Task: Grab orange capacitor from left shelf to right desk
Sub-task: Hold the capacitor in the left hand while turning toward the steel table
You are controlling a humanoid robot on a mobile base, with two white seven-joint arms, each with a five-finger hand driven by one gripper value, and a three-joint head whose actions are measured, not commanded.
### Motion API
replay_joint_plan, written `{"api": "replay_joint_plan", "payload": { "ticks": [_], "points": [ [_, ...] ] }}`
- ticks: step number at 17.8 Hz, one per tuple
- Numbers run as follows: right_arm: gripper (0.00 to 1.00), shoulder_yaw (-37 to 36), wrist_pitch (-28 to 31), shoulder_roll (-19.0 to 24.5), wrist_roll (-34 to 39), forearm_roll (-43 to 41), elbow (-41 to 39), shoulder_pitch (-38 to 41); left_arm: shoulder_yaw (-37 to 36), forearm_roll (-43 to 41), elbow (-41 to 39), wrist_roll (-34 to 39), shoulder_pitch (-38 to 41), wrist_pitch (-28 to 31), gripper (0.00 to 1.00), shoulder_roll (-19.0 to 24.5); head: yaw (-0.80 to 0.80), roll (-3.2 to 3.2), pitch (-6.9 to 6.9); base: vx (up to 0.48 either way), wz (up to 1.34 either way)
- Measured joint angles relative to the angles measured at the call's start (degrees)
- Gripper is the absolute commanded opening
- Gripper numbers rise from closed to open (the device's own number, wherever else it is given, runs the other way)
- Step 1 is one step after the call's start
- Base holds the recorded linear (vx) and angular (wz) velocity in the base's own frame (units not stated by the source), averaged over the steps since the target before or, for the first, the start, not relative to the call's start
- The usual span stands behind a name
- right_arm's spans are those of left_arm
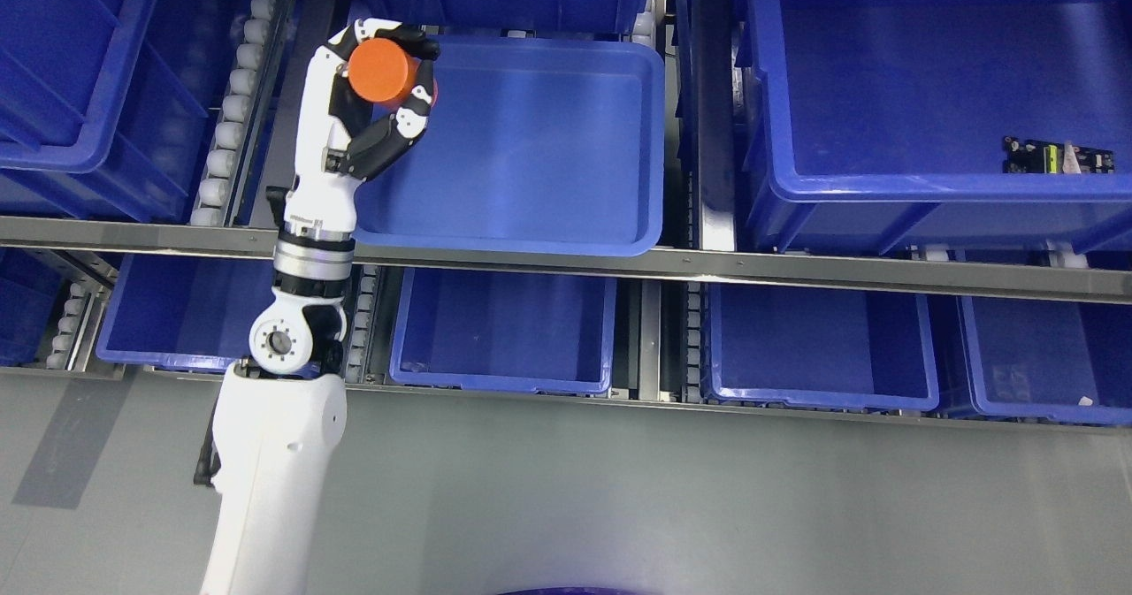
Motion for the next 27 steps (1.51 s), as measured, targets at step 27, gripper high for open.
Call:
{"api": "replay_joint_plan", "payload": {
  "ticks": [27],
  "points": [
    [1.00,0.00,0.00,-0.02,0.00,0.00,0.00,0.05,-4.20,1.80,-13.66,1.68,26.37,-10.79,0.01,-0.08,0.00,0.00,0.00,-0.053,-0.52]
  ]
}}
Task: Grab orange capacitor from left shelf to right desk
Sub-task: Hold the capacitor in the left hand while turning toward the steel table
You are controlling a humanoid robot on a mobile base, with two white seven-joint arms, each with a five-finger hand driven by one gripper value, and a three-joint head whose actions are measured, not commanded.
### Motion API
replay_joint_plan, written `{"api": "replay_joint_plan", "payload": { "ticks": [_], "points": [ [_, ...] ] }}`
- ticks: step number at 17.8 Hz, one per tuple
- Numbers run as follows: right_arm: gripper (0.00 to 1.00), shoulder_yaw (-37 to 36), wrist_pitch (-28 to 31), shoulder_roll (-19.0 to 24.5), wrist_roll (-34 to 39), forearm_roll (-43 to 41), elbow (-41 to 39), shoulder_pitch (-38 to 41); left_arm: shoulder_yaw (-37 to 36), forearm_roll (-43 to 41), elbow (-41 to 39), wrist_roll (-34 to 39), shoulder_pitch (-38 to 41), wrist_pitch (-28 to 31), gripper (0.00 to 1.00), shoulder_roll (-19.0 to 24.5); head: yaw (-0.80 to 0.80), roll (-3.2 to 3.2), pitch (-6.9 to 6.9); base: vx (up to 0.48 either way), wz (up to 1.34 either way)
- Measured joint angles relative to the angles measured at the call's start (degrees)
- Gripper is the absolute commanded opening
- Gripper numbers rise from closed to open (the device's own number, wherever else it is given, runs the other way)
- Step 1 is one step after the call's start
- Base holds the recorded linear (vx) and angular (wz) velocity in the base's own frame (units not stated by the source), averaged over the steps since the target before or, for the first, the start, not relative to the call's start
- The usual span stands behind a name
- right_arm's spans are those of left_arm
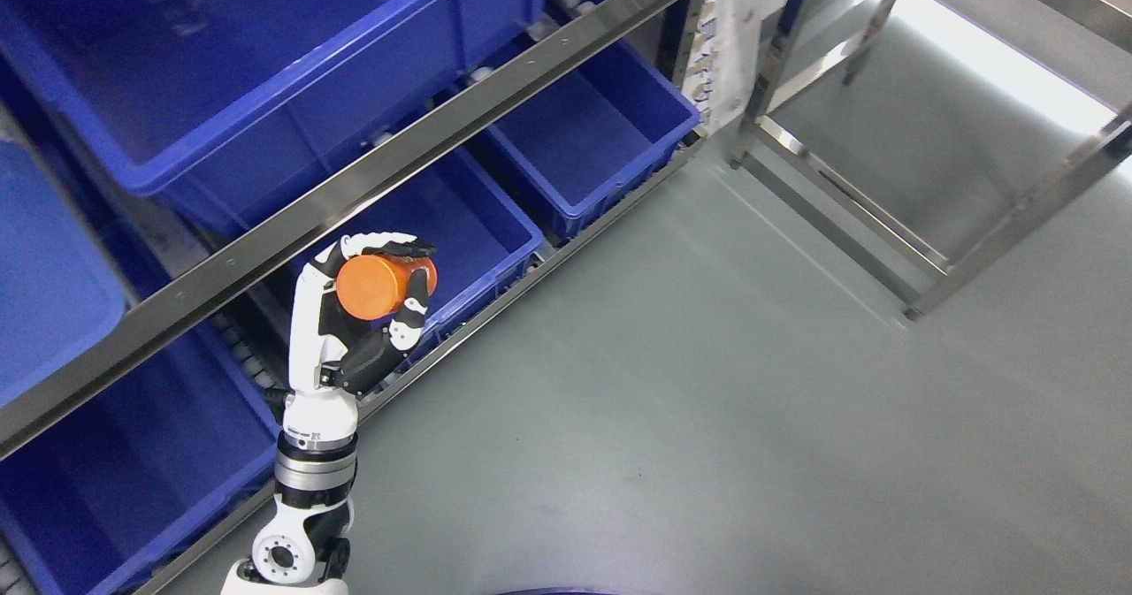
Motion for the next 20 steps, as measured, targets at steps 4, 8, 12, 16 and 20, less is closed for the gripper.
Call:
{"api": "replay_joint_plan", "payload": {
  "ticks": [4,8,12,16,20],
  "points": [
    [1.00,0.00,0.01,0.00,0.00,0.00,0.00,0.00,-0.72,0.04,-0.32,0.02,0.48,0.00,0.01,0.00,0.00,0.00,0.00,0.117,-0.62],
    [1.00,0.00,0.01,0.00,0.00,0.00,0.00,-0.02,-1.77,0.05,-0.52,0.07,0.69,0.00,0.01,0.00,0.00,0.00,0.00,0.195,-0.52],
    [1.00,0.00,0.01,0.00,0.00,0.00,0.00,-0.02,-2.75,0.08,-0.68,0.09,0.79,0.00,0.01,0.00,0.00,0.00,0.00,0.301,-0.45],
    [1.00,0.00,0.01,0.00,0.00,0.00,0.00,-0.03,-3.22,0.34,-0.74,0.10,0.82,0.00,0.01,0.00,0.00,0.00,0.00,0.333,-0.35],
    [1.00,0.00,0.01,0.00,0.00,0.00,0.00,-0.03,-3.54,0.92,-0.79,0.22,0.83,0.00,0.02,0.00,0.00,0.00,0.00,0.358,-0.31]
  ]
}}
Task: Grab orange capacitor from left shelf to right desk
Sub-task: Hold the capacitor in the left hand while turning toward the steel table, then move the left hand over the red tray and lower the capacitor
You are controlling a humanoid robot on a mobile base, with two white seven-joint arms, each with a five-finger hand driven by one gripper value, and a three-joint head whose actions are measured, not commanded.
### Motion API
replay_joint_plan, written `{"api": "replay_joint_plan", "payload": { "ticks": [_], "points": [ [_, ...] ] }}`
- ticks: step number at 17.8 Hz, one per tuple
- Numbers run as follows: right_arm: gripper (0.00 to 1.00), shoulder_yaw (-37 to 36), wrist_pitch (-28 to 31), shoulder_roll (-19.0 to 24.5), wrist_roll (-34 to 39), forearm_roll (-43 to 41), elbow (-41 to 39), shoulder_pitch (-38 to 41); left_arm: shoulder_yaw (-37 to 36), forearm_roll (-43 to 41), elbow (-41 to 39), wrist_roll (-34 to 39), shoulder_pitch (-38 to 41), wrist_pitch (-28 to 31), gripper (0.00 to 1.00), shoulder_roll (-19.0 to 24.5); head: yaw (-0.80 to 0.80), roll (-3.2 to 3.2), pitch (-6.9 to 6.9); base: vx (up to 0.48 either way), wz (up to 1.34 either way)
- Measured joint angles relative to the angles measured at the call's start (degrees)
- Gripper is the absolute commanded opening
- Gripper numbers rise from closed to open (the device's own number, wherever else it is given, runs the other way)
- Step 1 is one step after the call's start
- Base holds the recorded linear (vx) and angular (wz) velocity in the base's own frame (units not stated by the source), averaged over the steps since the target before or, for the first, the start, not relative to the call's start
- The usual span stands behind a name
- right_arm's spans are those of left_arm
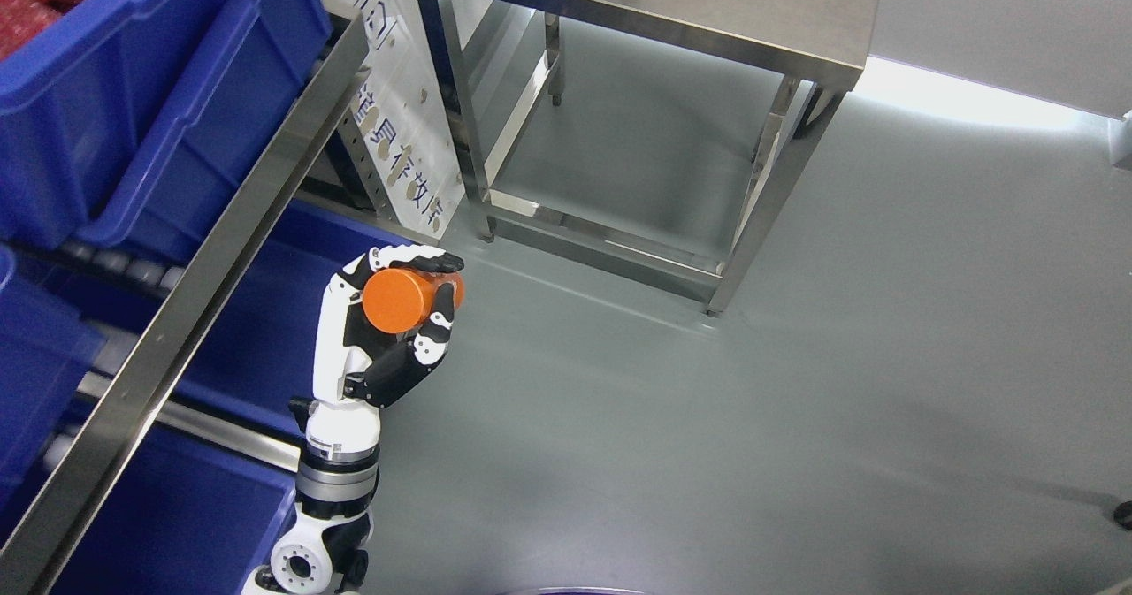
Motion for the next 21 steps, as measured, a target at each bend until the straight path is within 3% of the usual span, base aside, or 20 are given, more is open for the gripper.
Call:
{"api": "replay_joint_plan", "payload": {
  "ticks": [21],
  "points": [
    [1.00,0.00,0.00,0.00,0.00,0.00,0.00,0.00,-4.97,0.55,-0.09,-0.08,-3.66,1.68,0.01,0.00,0.00,0.00,0.00,0.352,-0.14]
  ]
}}
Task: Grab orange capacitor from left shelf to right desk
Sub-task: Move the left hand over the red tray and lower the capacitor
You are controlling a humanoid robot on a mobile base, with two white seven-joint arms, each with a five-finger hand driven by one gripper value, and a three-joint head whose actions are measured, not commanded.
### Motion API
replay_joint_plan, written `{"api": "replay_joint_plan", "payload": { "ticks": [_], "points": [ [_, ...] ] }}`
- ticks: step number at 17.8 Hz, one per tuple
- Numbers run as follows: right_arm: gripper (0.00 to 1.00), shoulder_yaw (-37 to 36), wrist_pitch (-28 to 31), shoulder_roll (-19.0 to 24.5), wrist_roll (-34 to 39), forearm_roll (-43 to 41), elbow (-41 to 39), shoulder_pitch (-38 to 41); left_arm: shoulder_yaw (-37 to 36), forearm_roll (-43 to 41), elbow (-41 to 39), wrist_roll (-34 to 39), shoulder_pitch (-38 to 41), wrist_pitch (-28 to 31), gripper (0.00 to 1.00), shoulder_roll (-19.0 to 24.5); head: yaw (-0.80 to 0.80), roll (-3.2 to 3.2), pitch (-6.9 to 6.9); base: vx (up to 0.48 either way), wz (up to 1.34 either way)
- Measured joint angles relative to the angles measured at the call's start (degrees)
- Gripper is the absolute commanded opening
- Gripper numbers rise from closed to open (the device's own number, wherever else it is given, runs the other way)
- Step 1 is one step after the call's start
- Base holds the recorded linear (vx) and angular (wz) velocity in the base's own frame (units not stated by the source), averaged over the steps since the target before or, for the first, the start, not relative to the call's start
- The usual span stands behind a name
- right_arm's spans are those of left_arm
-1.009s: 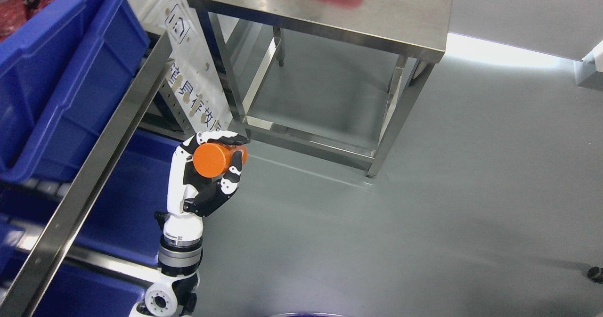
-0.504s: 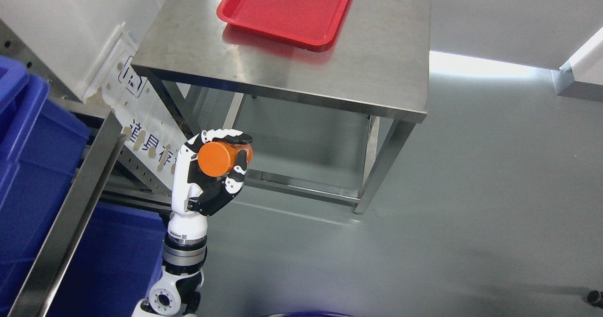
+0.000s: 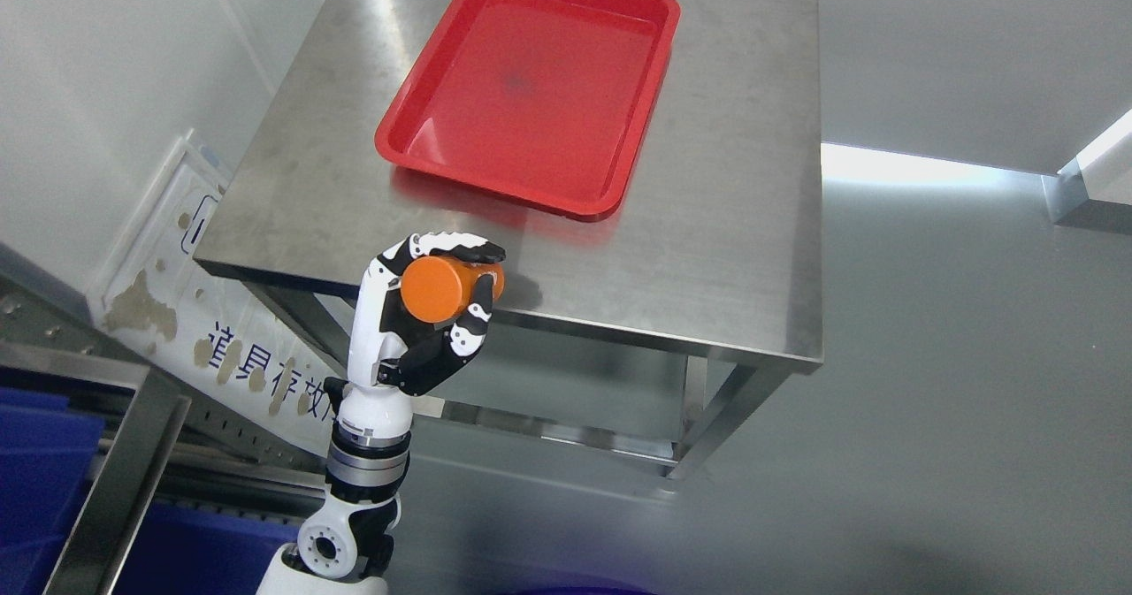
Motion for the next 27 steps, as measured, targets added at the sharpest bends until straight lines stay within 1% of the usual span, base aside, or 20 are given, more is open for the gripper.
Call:
{"api": "replay_joint_plan", "payload": {
  "ticks": [3,9,12,14,20,23,27],
  "points": [
    [1.00,0.00,0.00,0.00,0.00,0.00,0.00,0.00,-1.49,0.00,0.01,-0.01,-2.39,1.90,0.01,0.00,0.00,0.00,0.01,0.267,-0.07],
    [1.00,0.00,0.00,0.00,0.00,0.00,0.00,0.00,-3.98,0.00,0.01,-0.02,-4.39,4.55,0.01,0.00,0.00,0.00,0.01,0.198,-0.05],
    [1.00,0.00,0.00,0.00,0.00,0.00,0.00,0.01,-4.75,0.00,0.02,0.02,-6.49,7.71,0.01,0.00,0.00,0.00,0.01,0.080,0.00],
    [1.00,0.00,0.00,0.00,0.00,0.00,0.00,0.01,-5.16,-0.03,0.11,0.09,-8.47,11.38,0.02,0.00,0.00,0.00,0.02,0.029,0.02],
    [1.00,0.00,0.00,0.00,0.00,0.00,0.00,0.03,-6.12,-0.27,2.08,0.51,-17.02,25.47,0.03,0.00,0.00,0.00,0.02,-0.012,-0.01],
    [1.00,0.00,0.00,0.00,0.00,0.00,0.00,0.03,-6.60,-0.43,4.79,1.05,-22.53,30.12,0.03,0.00,0.00,0.00,0.02,-0.013,0.00],
    [1.00,0.00,0.00,0.00,0.00,0.00,0.00,0.02,-6.52,-1.40,7.45,2.34,-27.55,36.86,0.03,0.00,0.00,0.00,0.02,0.000,0.00]
  ]
}}
